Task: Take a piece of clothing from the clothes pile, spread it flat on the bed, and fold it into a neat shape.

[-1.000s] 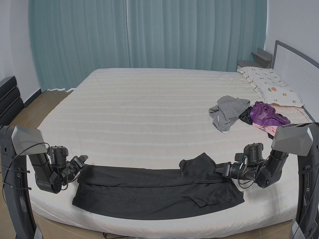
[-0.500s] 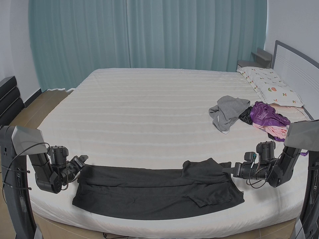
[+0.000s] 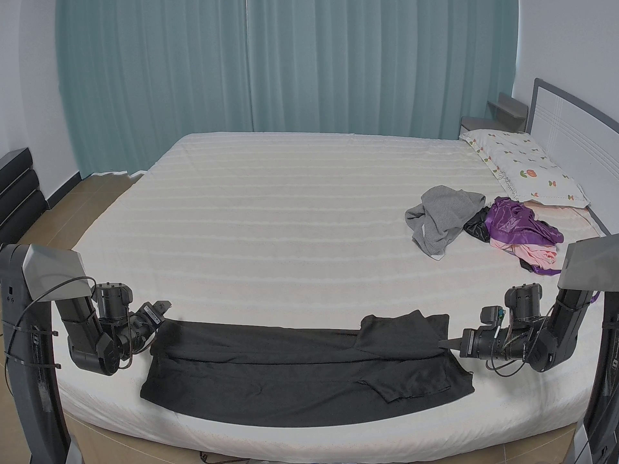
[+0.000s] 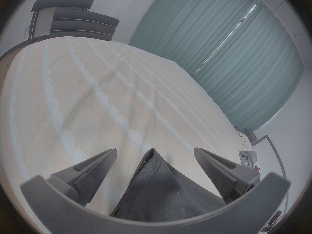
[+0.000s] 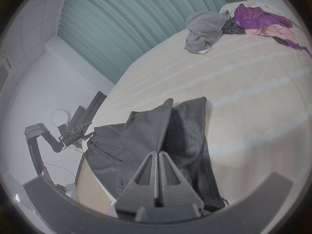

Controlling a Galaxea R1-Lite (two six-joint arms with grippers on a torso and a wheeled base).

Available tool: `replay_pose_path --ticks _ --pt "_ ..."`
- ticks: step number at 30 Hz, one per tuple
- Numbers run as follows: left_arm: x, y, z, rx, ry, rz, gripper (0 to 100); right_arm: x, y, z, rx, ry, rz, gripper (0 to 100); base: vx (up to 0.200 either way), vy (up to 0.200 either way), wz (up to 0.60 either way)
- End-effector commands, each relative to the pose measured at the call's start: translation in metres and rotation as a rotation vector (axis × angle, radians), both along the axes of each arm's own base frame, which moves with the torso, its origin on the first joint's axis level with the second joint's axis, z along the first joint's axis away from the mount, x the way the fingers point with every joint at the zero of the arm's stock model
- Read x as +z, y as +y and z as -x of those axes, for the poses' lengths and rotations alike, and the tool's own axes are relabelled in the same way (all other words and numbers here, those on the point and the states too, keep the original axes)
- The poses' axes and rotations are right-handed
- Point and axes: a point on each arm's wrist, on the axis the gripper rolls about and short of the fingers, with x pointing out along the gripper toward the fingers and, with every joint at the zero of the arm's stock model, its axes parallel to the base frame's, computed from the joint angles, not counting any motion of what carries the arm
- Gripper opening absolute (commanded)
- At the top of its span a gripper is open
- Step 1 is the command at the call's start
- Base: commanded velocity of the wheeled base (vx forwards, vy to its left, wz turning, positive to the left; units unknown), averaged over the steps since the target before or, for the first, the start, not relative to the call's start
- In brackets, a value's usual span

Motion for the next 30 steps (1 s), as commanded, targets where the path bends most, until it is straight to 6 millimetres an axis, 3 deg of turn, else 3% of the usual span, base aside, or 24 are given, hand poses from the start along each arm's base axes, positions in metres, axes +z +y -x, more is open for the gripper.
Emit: replay_pose_path --ticks 1,10,11,19,21,25,30 --pt "0.000 0.000 0.000 0.001 -0.001 0.001 100 -0.002 0.000 0.004 0.002 0.016 0.003 0 0.000 0.000 0.00" --pt "0.000 0.000 0.002 0.001 0.004 0.001 100 -0.005 0.002 0.006 0.007 0.027 0.012 0 0.000 0.000 0.00" --pt "0.001 0.000 0.002 0.000 0.004 0.003 100 -0.003 0.002 0.005 0.003 0.022 0.010 100 0.000 0.000 0.00" --pt "0.015 -0.002 0.016 -0.007 0.010 0.006 100 0.014 0.006 0.009 -0.044 0.009 0.002 100 0.000 0.000 0.00" --pt "0.020 -0.007 0.035 -0.051 0.045 -0.002 100 0.024 0.020 0.012 -0.151 0.042 -0.021 100 0.000 0.000 0.00" --pt "0.018 -0.013 0.057 -0.086 0.106 -0.023 100 0.023 0.034 0.019 -0.233 0.096 -0.029 100 0.000 0.000 0.00" --pt "0.013 -0.019 0.068 -0.107 0.157 -0.032 100 0.019 0.036 0.026 -0.301 0.127 -0.018 100 0.000 0.000 0.00"
